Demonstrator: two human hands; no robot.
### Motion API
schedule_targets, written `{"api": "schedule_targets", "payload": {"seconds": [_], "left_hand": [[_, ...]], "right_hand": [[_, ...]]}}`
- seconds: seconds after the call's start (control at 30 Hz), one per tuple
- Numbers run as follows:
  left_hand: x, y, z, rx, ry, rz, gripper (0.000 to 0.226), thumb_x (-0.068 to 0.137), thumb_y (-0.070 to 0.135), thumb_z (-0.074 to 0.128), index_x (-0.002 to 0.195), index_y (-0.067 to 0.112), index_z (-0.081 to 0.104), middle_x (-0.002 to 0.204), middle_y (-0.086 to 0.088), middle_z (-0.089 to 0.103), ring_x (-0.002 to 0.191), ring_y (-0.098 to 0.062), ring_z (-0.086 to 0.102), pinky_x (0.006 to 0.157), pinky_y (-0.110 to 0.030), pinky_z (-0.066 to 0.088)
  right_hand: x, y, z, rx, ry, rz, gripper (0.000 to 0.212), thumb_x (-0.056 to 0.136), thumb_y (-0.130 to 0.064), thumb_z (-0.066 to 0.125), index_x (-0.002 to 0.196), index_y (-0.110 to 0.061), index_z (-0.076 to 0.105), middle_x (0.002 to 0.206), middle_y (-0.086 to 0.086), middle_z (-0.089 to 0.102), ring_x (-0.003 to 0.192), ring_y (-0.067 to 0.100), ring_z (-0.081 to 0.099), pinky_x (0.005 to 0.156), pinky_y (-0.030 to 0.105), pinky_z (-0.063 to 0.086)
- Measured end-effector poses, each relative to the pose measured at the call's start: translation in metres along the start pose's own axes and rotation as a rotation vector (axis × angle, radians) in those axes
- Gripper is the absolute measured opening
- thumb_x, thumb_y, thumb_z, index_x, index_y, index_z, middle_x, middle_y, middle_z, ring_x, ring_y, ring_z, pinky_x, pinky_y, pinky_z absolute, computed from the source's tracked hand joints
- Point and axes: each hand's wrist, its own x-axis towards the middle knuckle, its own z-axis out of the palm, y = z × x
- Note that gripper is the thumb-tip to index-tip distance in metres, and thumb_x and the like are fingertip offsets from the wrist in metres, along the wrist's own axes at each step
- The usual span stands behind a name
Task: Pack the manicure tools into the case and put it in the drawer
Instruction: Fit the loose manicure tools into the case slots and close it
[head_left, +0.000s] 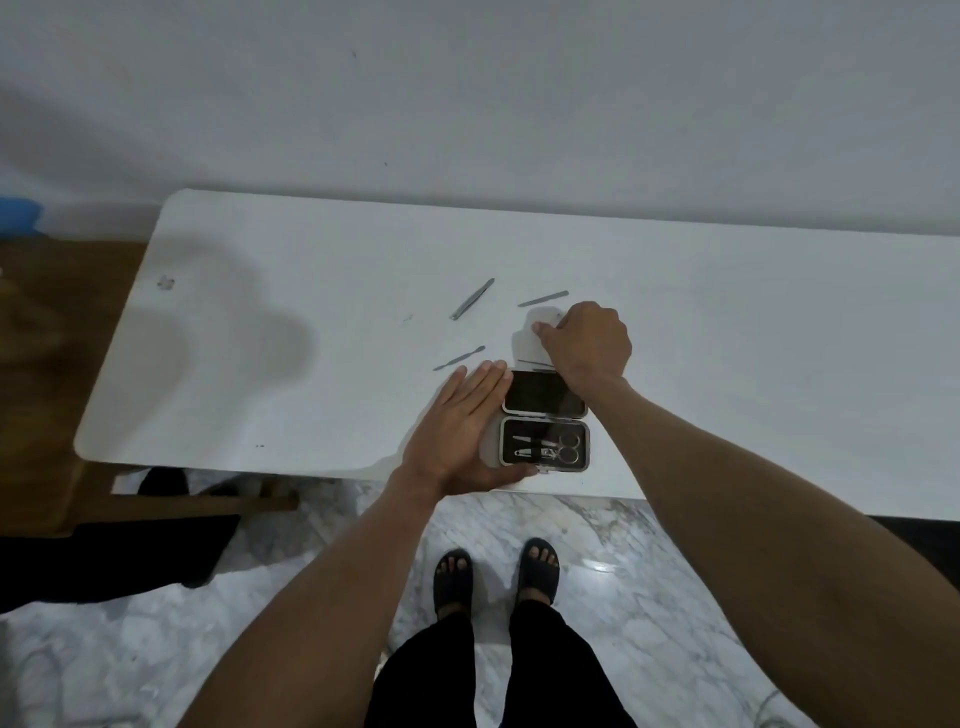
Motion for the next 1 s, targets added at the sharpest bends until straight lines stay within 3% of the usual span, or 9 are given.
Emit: {"api": "schedule_targets", "payload": {"seconds": [0.13,0.27,0.5,0.8,1.0], "left_hand": [[0.0,-0.002,0.001,-0.027,0.023,0.017,0.117,0.08,0.082,0.06,0.158,-0.001,0.033,0.167,-0.013,0.03,0.158,-0.024,0.021,0.127,-0.051,0.02],[0.0,-0.002,0.0,-0.037,0.044,0.013,0.117,0.079,0.083,0.06,0.157,-0.001,0.035,0.167,-0.013,0.031,0.158,-0.024,0.023,0.128,-0.051,0.02],[0.001,0.0,-0.001,-0.026,0.013,-0.011,0.118,0.079,0.086,0.054,0.158,0.001,0.033,0.168,-0.011,0.03,0.158,-0.021,0.021,0.128,-0.049,0.018],[-0.001,-0.002,-0.002,-0.032,-0.028,-0.037,0.119,0.08,0.088,0.055,0.162,0.006,0.026,0.171,-0.007,0.022,0.159,-0.014,0.012,0.13,-0.044,0.01],[-0.002,-0.002,0.001,-0.055,0.03,-0.018,0.116,0.08,0.084,0.057,0.159,0.004,0.033,0.167,-0.01,0.031,0.157,-0.019,0.022,0.128,-0.048,0.018]], "right_hand": [[0.002,-0.003,0.0,-0.045,-0.031,-0.049,0.027,0.078,-0.033,0.059,0.088,-0.009,0.068,0.088,0.01,0.068,0.083,0.031,0.065,0.064,0.029,0.045],[-0.003,0.0,-0.001,-0.102,-0.039,-0.112,0.019,0.077,-0.026,0.059,0.081,-0.009,0.067,0.082,0.009,0.067,0.079,0.031,0.064,0.06,0.029,0.042],[-0.01,0.005,-0.003,-0.086,-0.033,-0.138,0.013,0.083,-0.017,0.06,0.089,-0.012,0.07,0.089,0.009,0.068,0.086,0.031,0.063,0.063,0.031,0.046],[-0.038,0.031,-0.032,-0.06,0.03,-0.224,0.016,0.091,-0.028,0.06,0.098,-0.022,0.072,0.093,0.004,0.07,0.09,0.029,0.062,0.073,0.037,0.053],[-0.067,0.054,-0.039,-0.053,0.015,-0.325,0.017,0.091,-0.031,0.06,0.099,-0.023,0.073,0.091,0.0,0.07,0.092,0.023,0.06,0.074,0.036,0.051]]}}
